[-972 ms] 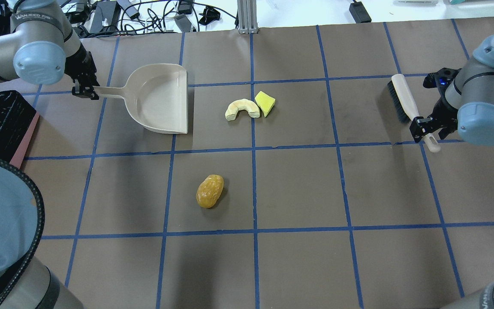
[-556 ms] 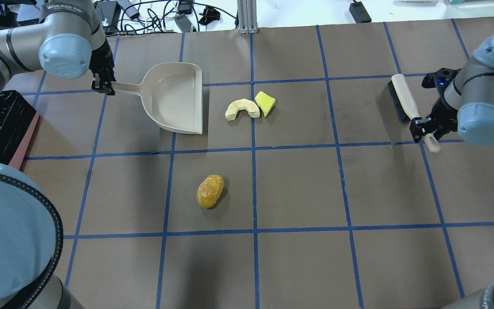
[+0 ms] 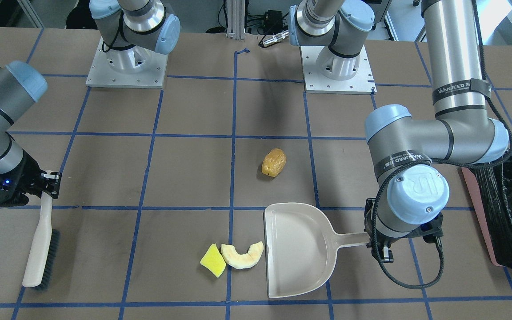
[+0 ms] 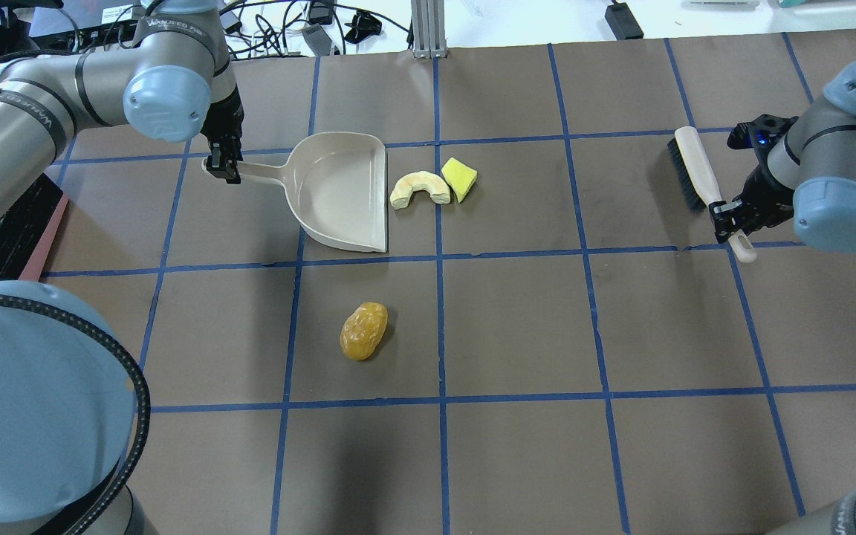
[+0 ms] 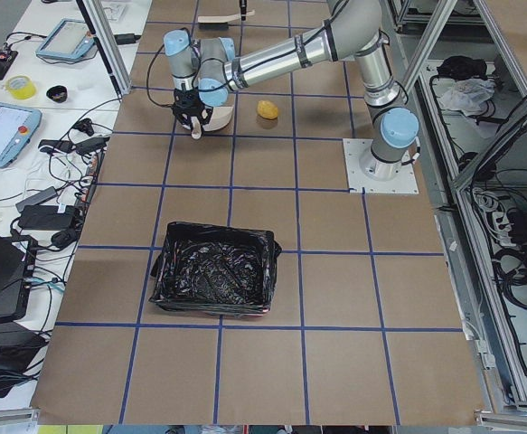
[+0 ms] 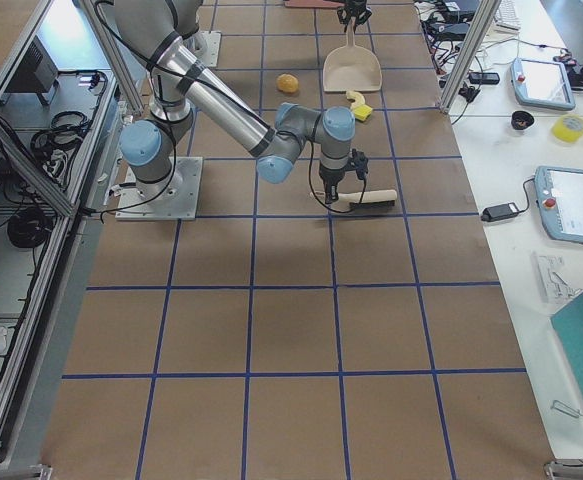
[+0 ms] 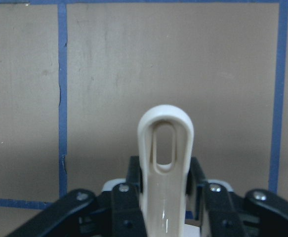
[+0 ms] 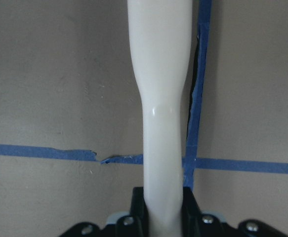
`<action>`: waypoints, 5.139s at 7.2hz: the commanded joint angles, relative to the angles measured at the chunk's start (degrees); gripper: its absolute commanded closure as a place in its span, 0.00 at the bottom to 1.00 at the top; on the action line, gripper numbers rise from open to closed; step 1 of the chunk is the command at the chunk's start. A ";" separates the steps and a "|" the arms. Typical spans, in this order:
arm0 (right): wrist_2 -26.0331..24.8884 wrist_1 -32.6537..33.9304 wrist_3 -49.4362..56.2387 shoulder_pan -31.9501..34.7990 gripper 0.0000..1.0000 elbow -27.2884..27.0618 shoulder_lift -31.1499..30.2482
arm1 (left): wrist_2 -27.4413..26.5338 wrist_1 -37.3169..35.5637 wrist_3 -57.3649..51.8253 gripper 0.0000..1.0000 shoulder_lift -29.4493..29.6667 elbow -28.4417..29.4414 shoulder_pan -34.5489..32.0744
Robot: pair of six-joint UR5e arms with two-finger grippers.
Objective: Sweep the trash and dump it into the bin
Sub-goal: 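Lift the brush with the right gripper toward the sponge while the left positions the dustpan, then sweep the cream piece and yellow sponge into the dustpan with the brush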
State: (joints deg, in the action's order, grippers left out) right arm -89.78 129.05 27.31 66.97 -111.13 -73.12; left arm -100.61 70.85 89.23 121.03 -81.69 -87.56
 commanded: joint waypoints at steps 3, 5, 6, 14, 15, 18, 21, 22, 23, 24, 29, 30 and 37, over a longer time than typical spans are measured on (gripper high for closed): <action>0.22 -0.90 -1.11 2.53 1.00 3.62 -1.67 | -2.74 0.34 1.83 1.00 0.53 0.13 -1.56; -0.66 -0.73 -4.18 7.18 1.00 3.98 -1.76 | -2.57 0.25 1.83 1.00 0.61 0.04 -1.65; -1.01 -2.65 -10.29 10.16 1.00 5.12 -1.59 | -2.66 0.25 1.83 1.00 0.70 0.04 -1.65; -1.46 -11.98 -41.43 31.62 1.00 19.26 10.36 | -1.96 0.25 1.83 1.00 0.79 -0.05 -1.83; -0.50 -11.98 -43.81 34.08 1.00 19.45 11.67 | -1.87 0.17 1.92 1.00 0.79 -0.14 -1.83; -0.14 -11.81 -48.13 40.49 1.00 19.63 11.95 | -1.69 -0.18 3.58 1.00 0.70 0.12 -2.35; 6.02 -9.44 -52.96 44.72 1.00 20.07 12.04 | -1.43 -0.36 3.94 1.00 0.79 0.13 -3.06; 6.02 -9.52 -53.76 46.65 1.00 21.03 12.04 | -0.65 -0.54 3.94 1.00 1.05 0.13 -3.67; 6.63 -9.61 -56.99 47.54 1.00 21.30 11.95 | 0.75 -0.71 3.85 1.00 1.23 -0.05 -4.11; 7.68 -8.56 -57.89 49.29 1.00 21.56 12.21 | 1.55 -1.24 3.42 1.00 1.66 -0.14 -4.20; 3.99 -15.91 -51.05 42.91 1.00 23.50 8.45 | 10.87 -4.41 -3.35 1.00 1.50 -0.32 -3.59; 3.74 -16.37 -50.96 41.67 1.00 23.50 6.17 | 13.57 -4.32 -4.31 1.00 0.88 -0.23 -3.15; 4.26 -20.40 -49.80 36.99 1.00 22.97 3.00 | 17.47 2.16 -6.87 1.00 -3.06 0.21 4.30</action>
State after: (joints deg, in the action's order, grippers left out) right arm -85.84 110.48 -21.74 103.53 -88.02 -69.05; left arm -83.30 69.99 82.57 120.11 -81.93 -85.82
